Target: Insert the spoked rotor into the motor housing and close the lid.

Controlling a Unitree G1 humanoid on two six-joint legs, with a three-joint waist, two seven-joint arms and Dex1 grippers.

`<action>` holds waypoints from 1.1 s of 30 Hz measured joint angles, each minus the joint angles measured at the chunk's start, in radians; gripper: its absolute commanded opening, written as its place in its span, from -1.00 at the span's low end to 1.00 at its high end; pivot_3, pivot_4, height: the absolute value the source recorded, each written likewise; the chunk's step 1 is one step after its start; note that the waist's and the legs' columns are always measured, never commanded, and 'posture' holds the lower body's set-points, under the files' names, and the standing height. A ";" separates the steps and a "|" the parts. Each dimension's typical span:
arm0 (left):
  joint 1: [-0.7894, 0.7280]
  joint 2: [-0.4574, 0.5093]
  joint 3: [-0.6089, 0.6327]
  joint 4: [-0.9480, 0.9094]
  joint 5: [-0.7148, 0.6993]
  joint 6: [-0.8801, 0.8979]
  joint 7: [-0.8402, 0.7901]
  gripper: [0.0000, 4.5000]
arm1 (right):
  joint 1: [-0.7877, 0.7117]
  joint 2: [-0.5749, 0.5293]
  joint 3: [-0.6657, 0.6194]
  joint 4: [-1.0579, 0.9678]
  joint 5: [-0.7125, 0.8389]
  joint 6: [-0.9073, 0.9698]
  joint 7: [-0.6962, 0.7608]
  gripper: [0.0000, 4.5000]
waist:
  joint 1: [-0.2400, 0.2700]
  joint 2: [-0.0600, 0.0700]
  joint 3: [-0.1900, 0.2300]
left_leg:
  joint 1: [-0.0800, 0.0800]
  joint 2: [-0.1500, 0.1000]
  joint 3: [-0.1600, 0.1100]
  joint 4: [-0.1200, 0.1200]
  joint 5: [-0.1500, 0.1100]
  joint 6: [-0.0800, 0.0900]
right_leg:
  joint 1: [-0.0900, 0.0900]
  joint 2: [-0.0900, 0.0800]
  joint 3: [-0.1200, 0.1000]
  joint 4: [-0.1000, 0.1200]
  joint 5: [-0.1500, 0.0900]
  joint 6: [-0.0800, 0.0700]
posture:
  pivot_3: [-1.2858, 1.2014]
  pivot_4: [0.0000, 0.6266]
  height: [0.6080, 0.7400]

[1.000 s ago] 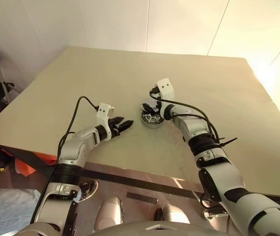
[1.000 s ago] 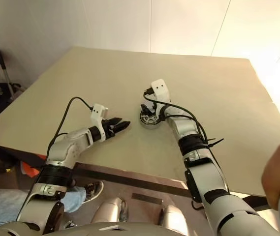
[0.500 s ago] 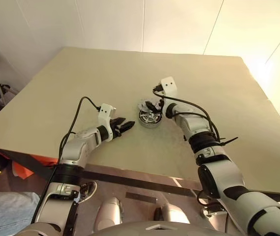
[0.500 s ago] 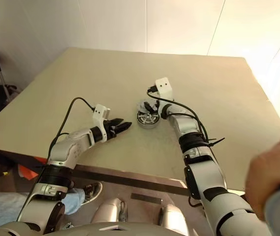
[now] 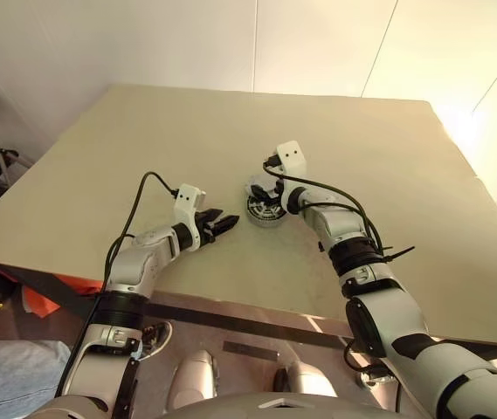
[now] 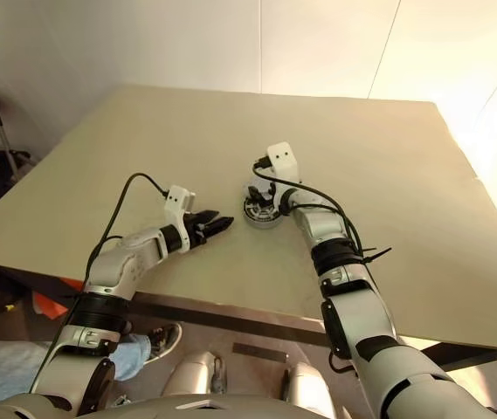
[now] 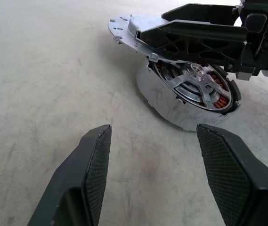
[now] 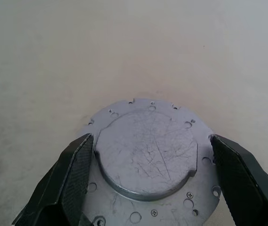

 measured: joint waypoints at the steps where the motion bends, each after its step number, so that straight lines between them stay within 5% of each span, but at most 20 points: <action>1: 0.000 0.000 0.000 0.000 0.000 0.000 0.000 0.35 | 0.000 0.000 0.000 0.000 -0.002 0.000 0.000 0.99 | 0.000 0.000 0.000 | 0.000 0.000 0.000 0.000 0.000 0.000 | 0.000 0.000 0.000 0.000 0.000 0.000 | 0.03 -1.00 1.00; 8: 0.000 0.002 0.001 0.000 0.000 0.000 0.005 0.35 | 0.000 0.001 0.000 -0.001 -0.005 0.004 0.005 0.41 | 0.001 0.000 0.000 | 0.000 0.000 0.000 0.000 0.000 0.000 | 0.000 0.000 0.000 0.000 0.000 0.000 | 0.03 -1.00 1.00; 25: 0.005 0.003 0.000 0.002 0.003 -0.003 0.016 0.35 | 0.102 -0.062 -0.088 -0.315 0.157 0.352 0.150 0.41 | 0.003 0.000 0.000 | 0.000 0.000 0.000 0.000 0.000 0.000 | 0.000 0.000 0.000 0.000 0.000 0.000 | 0.03 -1.00 1.00; 33: 0.005 0.003 -0.001 0.002 0.004 -0.003 0.016 0.35 | 0.164 -0.118 -0.051 -0.388 0.168 0.361 0.209 0.41 | 0.004 0.000 0.000 | 0.000 0.000 0.000 0.000 0.000 0.000 | 0.000 0.000 0.000 -0.001 0.000 0.000 | 0.03 -1.00 1.00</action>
